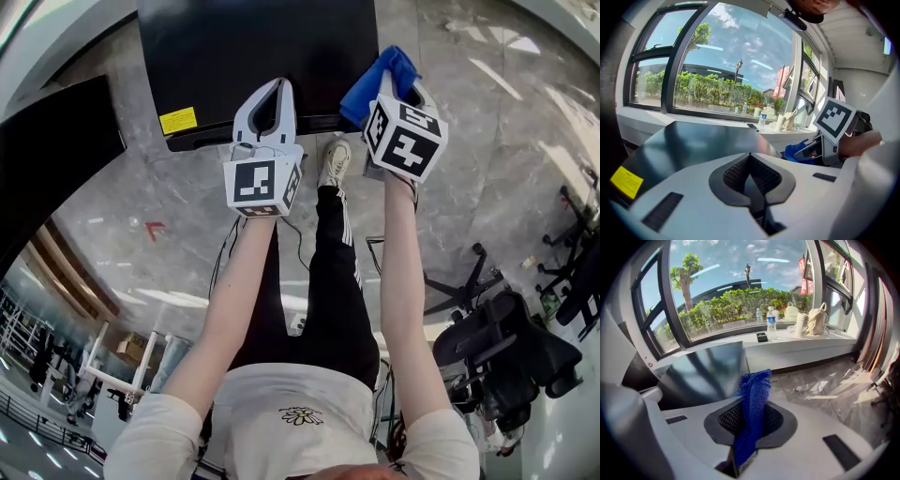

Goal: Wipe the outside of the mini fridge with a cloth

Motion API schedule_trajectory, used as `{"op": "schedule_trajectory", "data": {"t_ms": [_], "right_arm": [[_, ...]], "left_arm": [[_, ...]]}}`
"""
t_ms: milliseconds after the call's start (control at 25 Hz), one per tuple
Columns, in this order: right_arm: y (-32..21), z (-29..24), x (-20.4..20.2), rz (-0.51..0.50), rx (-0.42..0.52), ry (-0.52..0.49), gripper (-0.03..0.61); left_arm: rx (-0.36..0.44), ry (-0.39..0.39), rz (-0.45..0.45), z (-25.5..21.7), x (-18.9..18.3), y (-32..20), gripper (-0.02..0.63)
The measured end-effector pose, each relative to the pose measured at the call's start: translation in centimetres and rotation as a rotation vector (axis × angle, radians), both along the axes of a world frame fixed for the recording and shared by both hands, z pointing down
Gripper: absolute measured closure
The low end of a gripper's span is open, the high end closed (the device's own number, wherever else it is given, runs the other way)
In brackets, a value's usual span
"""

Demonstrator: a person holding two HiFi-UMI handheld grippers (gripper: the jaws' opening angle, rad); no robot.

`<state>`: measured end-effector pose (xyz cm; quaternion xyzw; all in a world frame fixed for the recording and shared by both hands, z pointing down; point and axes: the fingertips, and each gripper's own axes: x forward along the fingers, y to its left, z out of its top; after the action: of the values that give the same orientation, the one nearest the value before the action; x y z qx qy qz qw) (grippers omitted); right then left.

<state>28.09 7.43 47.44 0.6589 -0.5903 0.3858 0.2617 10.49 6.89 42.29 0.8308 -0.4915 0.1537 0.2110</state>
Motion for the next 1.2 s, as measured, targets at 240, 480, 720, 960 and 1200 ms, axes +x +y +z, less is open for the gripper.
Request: {"op": "schedule_trajectory", "data": {"t_ms": [240,480,720,960,1200], "right_arm": [[0.9,-0.4,2.6,-0.004,0.001,0.023,0.517],[1.3,-3.5,2.4,0.005,0.090,-0.027,0.517],[1.2,-8.1,-2.8,-0.092,0.173,-0.104,0.516],[0.2,-13.6,-13.4,-0.243,0.238,-0.222,0.515],[0.8,-13.8,-25.9,-0.409,0.207,-0.314,0.517]], "left_arm": [[0.009,0.005,0.018,0.0,2.3,0.4,0.609],[0.010,-0.005,-0.009,0.0,1.8,0.6,0.609],[0.027,-0.018,-0.052,-0.8,-1.4,0.6,0.609],[0.049,-0.027,-0.167,-2.6,-7.9,1.1,0.609],[0.063,-0.083,-0.228,-2.7,-16.9,1.9,0.609]]}}
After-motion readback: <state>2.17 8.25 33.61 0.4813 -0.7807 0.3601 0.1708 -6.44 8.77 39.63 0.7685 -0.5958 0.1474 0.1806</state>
